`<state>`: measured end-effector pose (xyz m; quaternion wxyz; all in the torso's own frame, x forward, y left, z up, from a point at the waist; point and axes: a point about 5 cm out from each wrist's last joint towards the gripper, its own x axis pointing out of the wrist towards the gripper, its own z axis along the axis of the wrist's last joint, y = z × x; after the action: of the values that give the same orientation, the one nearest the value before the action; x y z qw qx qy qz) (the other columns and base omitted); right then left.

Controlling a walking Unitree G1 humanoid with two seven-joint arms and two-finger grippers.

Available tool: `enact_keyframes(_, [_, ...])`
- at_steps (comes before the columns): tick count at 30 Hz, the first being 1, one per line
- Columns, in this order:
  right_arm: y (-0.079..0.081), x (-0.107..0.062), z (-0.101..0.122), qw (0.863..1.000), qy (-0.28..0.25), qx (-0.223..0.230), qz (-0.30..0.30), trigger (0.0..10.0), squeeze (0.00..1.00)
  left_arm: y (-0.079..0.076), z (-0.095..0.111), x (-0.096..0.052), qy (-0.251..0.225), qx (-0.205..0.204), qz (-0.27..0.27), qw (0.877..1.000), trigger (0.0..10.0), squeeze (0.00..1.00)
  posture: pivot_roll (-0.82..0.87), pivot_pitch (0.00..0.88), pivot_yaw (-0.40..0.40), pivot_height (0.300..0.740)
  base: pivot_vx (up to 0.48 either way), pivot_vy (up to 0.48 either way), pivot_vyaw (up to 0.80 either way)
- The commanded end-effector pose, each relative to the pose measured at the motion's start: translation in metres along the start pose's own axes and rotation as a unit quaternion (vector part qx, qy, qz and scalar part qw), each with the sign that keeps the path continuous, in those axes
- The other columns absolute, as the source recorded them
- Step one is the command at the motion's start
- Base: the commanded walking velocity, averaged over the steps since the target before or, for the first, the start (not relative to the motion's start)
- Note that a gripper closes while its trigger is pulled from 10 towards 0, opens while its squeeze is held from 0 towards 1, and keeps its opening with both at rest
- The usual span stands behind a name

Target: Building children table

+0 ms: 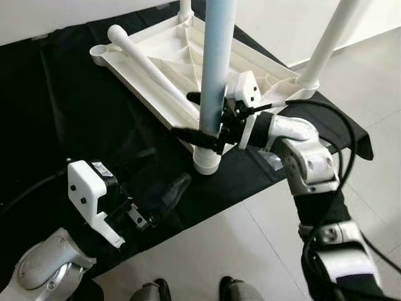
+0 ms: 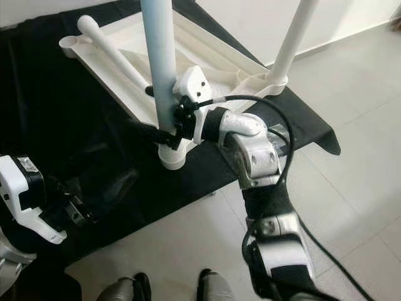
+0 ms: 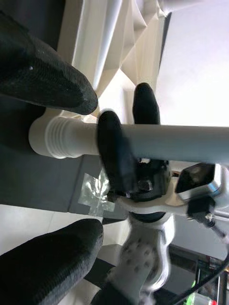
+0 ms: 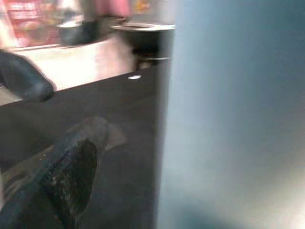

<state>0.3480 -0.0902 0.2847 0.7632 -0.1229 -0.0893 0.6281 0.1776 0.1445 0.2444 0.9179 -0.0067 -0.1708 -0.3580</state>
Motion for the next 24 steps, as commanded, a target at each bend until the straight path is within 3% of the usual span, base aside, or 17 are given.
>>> enact_keyframes(1, [-0.002,0.002,0.001,1.000,-0.006,-0.005,0.029,10.0,0.00,0.000,-0.001,-0.003,0.005,0.004,0.005,1.000,10.0,0.00,0.04,0.242,-0.032,0.740,0.000,0.000,0.00])
enact_keyframes(8, [-0.011,0.005,0.007,0.998,-0.010,0.006,0.062,10.0,0.00,0.001,0.000,-0.004,0.009,0.007,0.005,1.000,10.0,0.00,0.09,0.239,-0.016,0.740,0.000,0.000,0.00])
enact_keyframes(12, [-0.012,0.003,0.010,0.993,0.001,0.008,0.115,10.0,0.00,0.001,0.002,-0.005,0.010,0.011,0.003,1.000,10.0,0.00,0.10,0.235,-0.016,0.740,0.000,0.000,0.00])
enact_keyframes(13, [-0.013,0.002,0.012,0.991,-0.001,0.009,0.135,0.1,0.00,0.000,0.002,-0.006,0.010,0.012,0.004,1.000,10.0,0.00,0.10,0.235,-0.016,0.740,0.000,0.000,0.00])
enact_keyframes(18, [-0.018,0.000,0.015,0.986,-0.002,0.004,0.164,0.0,0.00,0.000,0.003,-0.007,0.012,0.013,0.003,1.000,10.0,0.00,0.10,0.234,-0.016,0.740,0.000,0.000,0.00])
enact_keyframes(24, [-0.023,-0.005,0.017,0.987,0.004,-0.008,0.158,0.0,0.00,-0.001,0.003,-0.006,0.011,0.013,0.002,1.000,10.0,0.00,0.10,0.241,-0.017,0.740,0.000,0.000,0.00])
